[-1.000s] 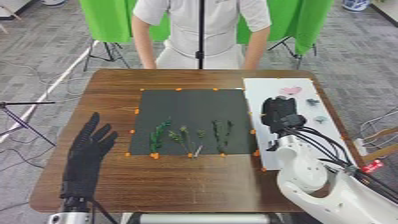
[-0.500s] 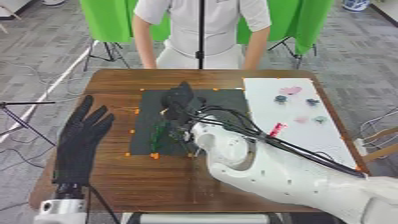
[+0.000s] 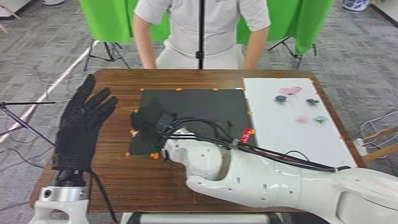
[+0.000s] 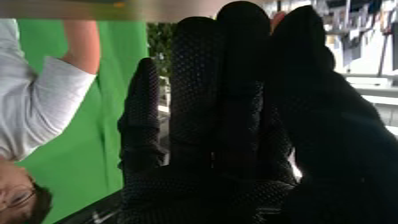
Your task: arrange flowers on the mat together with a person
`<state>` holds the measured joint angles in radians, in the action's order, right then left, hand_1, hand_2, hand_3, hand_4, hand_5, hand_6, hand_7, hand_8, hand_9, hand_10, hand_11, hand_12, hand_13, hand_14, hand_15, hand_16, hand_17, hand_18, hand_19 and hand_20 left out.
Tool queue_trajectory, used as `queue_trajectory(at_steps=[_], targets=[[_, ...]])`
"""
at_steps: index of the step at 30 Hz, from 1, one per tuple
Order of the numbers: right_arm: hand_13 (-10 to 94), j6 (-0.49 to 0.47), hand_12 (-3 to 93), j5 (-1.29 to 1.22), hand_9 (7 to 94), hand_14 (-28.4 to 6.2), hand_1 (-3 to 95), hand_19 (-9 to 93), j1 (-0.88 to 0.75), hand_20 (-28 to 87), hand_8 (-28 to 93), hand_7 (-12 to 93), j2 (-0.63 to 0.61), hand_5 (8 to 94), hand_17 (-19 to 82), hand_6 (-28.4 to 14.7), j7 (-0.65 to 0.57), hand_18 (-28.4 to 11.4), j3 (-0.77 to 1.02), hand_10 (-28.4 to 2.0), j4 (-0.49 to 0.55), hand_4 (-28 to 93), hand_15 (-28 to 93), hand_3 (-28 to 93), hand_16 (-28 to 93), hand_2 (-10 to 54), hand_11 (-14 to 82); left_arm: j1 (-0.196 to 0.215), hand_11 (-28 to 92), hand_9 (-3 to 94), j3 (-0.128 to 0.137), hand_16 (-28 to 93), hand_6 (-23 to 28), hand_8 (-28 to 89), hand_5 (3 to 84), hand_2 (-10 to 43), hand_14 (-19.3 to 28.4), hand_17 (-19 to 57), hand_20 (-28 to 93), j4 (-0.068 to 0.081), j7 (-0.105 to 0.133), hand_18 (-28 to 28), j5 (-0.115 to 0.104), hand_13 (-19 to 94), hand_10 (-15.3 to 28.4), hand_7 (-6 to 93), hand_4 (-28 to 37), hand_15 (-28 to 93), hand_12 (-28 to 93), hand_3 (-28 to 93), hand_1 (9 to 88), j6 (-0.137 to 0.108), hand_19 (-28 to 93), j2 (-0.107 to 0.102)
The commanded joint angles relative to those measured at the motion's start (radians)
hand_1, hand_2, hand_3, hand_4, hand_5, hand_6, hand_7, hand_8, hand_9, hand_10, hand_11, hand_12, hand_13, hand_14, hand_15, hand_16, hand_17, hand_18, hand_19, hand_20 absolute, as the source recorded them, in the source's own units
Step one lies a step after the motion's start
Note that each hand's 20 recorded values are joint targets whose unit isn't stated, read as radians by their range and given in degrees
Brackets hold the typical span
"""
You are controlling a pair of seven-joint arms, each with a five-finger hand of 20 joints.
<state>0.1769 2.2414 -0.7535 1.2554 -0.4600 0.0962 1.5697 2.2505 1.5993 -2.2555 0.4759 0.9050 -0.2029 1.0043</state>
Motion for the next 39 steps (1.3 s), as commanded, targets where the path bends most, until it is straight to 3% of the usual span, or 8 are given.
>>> queue_trajectory(at_steps=[1, 13, 19, 21, 24, 27, 33, 39], targets=[[67, -0.117, 31.0, 0.088, 79.7, -3.8, 57.5, 65, -0.004, 33, -8, 25, 0.015, 69.3, 18, 7.9, -0.052, -15.8, 0.010, -5.4, 0.000, -28, 60, 49, 20, -9.3, 26.7, 0.008, 10, 27.9, -0.004, -1, -0.4, -10, 24.8, 4.6, 18.4, -11.1, 7, 0.005, -0.004, 22.9, 0.006, 22, 13.0, 11.6, -28.3, 23, 12, 77, 21.3, 0.007, 45, 0.012], [64, -0.151, 24.0, 0.067, 74.5, -5.0, 51.4, 65, -0.020, 34, -8, 23, 0.009, 64.3, 16, 7.4, -0.051, -17.6, 0.043, -8.0, 0.025, -28, 62, 53, 19, -9.5, 34.6, 0.017, 10, 27.9, 0.001, -1, -0.3, -10, 25.0, 4.5, 18.4, -11.1, 7, 0.003, -0.024, 22.9, 0.012, 22, 13.1, 11.6, -28.3, 23, 12, 77, 21.8, 0.012, 45, 0.028], [63, -0.163, 20.1, 0.014, 72.9, -5.8, 46.3, 64, -0.100, 34, -11, 21, -0.031, 63.4, 16, 7.3, 0.005, -17.9, 0.213, -9.0, 0.130, -28, 62, 58, 18, -9.5, 36.0, 0.102, 10, 27.9, 0.044, -1, -0.3, -10, 25.0, 4.5, 18.4, -11.1, 7, -0.027, -0.039, 22.9, 0.013, 22, 13.2, 11.5, -28.3, 23, 12, 77, 22.1, -0.018, 45, 0.052], [62, -0.239, 19.4, -0.042, 71.9, -6.2, 43.0, 63, -0.179, 34, -15, 21, -0.041, 63.1, 15, 7.2, 0.025, -17.9, 0.361, -9.2, 0.202, -28, 61, 60, 18, -9.5, 34.5, 0.125, 10, 27.9, 0.056, -1, -0.2, -10, 25.0, 4.5, 18.4, -11.1, 7, -0.028, -0.042, 22.9, 0.012, 22, 13.2, 11.5, -28.3, 23, 12, 77, 22.1, -0.025, 45, 0.066], [59, -0.327, 18.4, -0.271, 68.9, -8.0, 38.7, 61, -0.282, 33, -15, 20, -0.073, 60.9, 14, 5.5, 0.029, -18.1, 0.572, -10.7, 0.314, -28, 59, 63, 17, -9.5, 31.1, 0.147, 10, 27.9, 0.070, -1, -0.2, -10, 25.1, 4.5, 18.4, -11.1, 7, -0.021, -0.055, 22.9, 0.012, 22, 13.2, 11.5, -28.3, 23, 12, 77, 22.0, -0.033, 45, 0.085], [54, -0.333, 17.0, -0.523, 62.9, -10.8, 34.8, 55, -0.374, 30, -14, 19, -0.109, 55.8, 11, 3.7, 0.038, -18.7, 0.730, -11.8, 0.397, -27, 53, 63, 14, -5.1, 26.0, 0.181, 10, 27.8, 0.082, -1, -0.3, -10, 25.0, 4.5, 18.4, -11.2, 7, -0.021, -0.043, 22.9, -0.002, 22, 13.2, 11.5, -28.3, 23, 12, 76, 21.8, -0.047, 45, 0.088], [39, -0.334, 15.9, -0.902, 47.5, -16.3, 27.4, 43, -0.624, 23, -12, 15, -0.203, 42.9, 7, 2.5, 0.080, -20.9, 1.060, -13.3, 0.521, -25, 30, 63, 16, 1.9, 13.2, 0.178, 10, 27.8, 0.066, -1, -0.6, -10, 25.2, 4.5, 18.4, -11.4, 6, -0.004, -0.046, 22.7, 0.005, 22, 13.0, 11.4, -28.3, 23, 12, 76, 21.2, -0.042, 44, 0.110], [29, -0.239, 17.0, -1.197, 38.3, -19.1, 21.5, 32, -0.904, 20, -9, 9, -0.311, 33.6, 4, 2.0, 0.334, -19.3, 1.277, -13.4, 0.546, -25, 13, 62, 25, 9.5, 5.5, 0.183, 8, 27.0, 0.025, -2, -1.9, -10, 24.3, 4.7, 17.4, -12.2, 5, 0.015, -0.039, 22.2, -0.003, 21, 11.8, 10.8, -28.3, 20, 12, 76, 20.3, -0.041, 41, 0.122]])
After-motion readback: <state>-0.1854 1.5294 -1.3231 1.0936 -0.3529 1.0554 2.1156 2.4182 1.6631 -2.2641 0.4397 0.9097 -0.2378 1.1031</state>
